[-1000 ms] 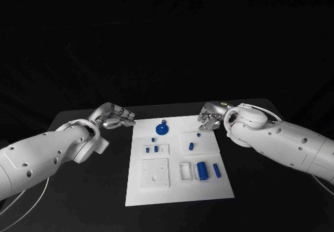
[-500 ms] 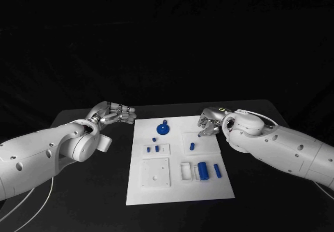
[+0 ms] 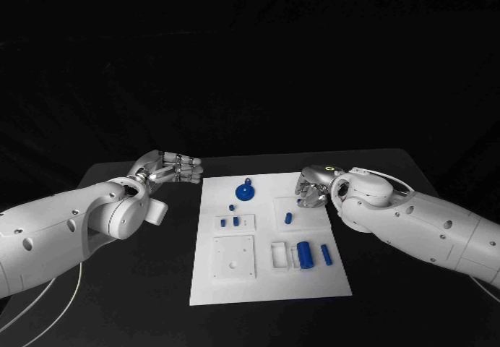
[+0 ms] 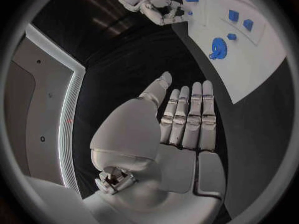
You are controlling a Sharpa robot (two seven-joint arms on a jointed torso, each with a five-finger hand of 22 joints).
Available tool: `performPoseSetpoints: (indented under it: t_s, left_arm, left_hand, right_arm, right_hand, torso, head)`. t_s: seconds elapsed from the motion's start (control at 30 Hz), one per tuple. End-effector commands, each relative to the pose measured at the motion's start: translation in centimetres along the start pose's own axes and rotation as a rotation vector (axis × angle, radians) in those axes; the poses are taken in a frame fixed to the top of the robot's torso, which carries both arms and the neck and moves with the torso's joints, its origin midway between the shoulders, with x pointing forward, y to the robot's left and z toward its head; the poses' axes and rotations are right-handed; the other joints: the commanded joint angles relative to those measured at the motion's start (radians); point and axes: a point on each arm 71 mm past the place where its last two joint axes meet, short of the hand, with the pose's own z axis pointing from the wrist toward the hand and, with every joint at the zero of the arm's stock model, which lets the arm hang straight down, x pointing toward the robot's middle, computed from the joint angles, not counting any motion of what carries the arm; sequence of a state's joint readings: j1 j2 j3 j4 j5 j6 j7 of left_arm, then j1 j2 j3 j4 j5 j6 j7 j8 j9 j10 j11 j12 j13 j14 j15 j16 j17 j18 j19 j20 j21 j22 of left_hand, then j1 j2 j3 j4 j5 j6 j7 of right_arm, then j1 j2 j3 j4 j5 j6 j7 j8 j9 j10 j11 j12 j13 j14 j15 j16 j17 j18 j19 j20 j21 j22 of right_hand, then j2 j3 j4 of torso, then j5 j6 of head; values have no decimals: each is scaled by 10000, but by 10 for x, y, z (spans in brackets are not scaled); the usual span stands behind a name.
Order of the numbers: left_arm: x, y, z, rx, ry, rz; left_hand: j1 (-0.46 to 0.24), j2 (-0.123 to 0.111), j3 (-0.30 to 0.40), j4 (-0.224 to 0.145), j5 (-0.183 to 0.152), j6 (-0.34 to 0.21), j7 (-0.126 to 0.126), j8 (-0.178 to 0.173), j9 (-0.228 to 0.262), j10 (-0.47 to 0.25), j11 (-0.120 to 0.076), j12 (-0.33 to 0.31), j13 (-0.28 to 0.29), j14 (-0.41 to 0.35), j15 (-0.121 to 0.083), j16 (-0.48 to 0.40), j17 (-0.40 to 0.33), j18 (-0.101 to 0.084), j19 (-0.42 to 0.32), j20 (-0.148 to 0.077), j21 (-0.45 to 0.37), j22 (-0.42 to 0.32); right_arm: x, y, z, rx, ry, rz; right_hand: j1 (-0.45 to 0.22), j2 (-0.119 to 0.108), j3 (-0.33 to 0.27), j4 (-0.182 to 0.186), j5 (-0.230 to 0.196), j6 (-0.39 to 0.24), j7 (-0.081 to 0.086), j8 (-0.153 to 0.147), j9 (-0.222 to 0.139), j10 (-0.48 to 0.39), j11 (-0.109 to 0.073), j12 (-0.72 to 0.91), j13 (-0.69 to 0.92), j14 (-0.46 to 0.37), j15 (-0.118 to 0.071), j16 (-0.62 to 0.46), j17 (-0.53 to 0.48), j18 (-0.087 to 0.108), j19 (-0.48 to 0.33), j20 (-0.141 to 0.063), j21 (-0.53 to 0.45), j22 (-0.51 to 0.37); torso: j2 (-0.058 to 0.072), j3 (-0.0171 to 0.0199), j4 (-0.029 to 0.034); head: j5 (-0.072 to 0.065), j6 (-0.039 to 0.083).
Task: Assemble the parts on the task board
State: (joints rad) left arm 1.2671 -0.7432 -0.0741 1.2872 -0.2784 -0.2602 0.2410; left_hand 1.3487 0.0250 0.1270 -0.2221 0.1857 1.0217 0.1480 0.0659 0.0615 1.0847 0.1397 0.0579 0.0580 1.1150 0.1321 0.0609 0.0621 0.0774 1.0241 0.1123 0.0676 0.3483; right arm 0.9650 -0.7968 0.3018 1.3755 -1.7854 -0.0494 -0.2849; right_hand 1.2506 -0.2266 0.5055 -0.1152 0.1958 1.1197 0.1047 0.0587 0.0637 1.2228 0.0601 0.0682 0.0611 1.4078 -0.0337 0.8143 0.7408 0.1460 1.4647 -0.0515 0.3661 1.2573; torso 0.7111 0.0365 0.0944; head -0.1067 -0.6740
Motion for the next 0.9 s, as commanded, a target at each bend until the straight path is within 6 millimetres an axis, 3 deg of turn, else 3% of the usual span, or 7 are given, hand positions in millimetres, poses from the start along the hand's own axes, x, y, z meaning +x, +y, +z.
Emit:
performPoseSetpoints:
  t_s: [0.03, 0.33, 0.47, 0.57, 0.9]
  left_arm:
    - [1, -2, 1, 141, 92, -250]
    - [1, -2, 1, 118, 105, -271]
    - [1, -2, 1, 81, 87, -268]
    - [1, -2, 1, 54, 58, -262]
    - [1, -1, 1, -7, 59, -262]
  left_hand:
    - [-47, 24, 10, -47, 47, 68, -5, 19, 4, 70, -1, 11, -4, 36, -6, 0, 4, 183, 50, 10, 50, -21]
    - [-45, 47, 35, -57, 61, 78, -5, 21, 4, 76, -3, 10, -5, 52, -15, 1, 5, 187, 73, -1, 65, -51]
    - [-40, 57, 46, -62, 54, 69, -1, 17, 3, 63, 0, 10, -5, 51, -15, 1, 4, 190, 77, -5, 68, -58]
    - [-30, 60, 57, -72, 61, 62, 1, 16, 3, 55, 2, 11, -5, 54, -16, 3, 5, 190, 78, -6, 71, -64]
    - [1, 64, 105, -111, 57, 73, 1, 21, 4, 53, 2, 11, -5, 60, -22, 3, 6, 178, 53, -12, 77, -75]
  right_arm:
    - [5, 1, 2, 31, 190, -186]
    - [14, 6, 6, -55, 263, -240]
    - [17, 8, 6, -99, 315, -313]
    - [19, 9, 7, -80, 315, -447]
    - [20, 7, 7, 174, 199, -1032]
  right_hand:
    - [-59, 23, 379, -55, -141, 96, 21, 39, 7, 99, 15, -52, -13, 52, 1, 58, -12, 56, 427, -27, 93, -3]
    - [-82, 128, 911, -202, -278, 273, -6, 47, 13, 217, -22, -50, -12, 70, -22, 91, -2, 30, 426, -50, 248, 48]
    - [20, 394, 1014, -245, -413, 697, -100, 92, 37, 583, -145, -34, 4, 82, -83, 99, 1, 0, 429, -84, 319, 78]
    - [128, 633, 1043, -449, -231, 1040, -153, 54, 24, 898, -233, -65, 6, 107, -168, 86, -6, -99, 434, -176, 451, 137]
    - [202, 925, 1240, -1018, -267, 1560, -267, 47, 28, 1432, -380, -65, 25, 128, -310, 28, 7, -218, 416, -346, 607, 267]
  torso:
    - [-1, 8, 10]
    - [-1, 7, 2]
    - [-1, 11, -2]
    - [-4, 9, -11]
    - [-5, 6, -7]
  head:
    - [11, -22]
    - [39, -34]
    - [65, -55]
    - [79, -58]
    - [74, -79]
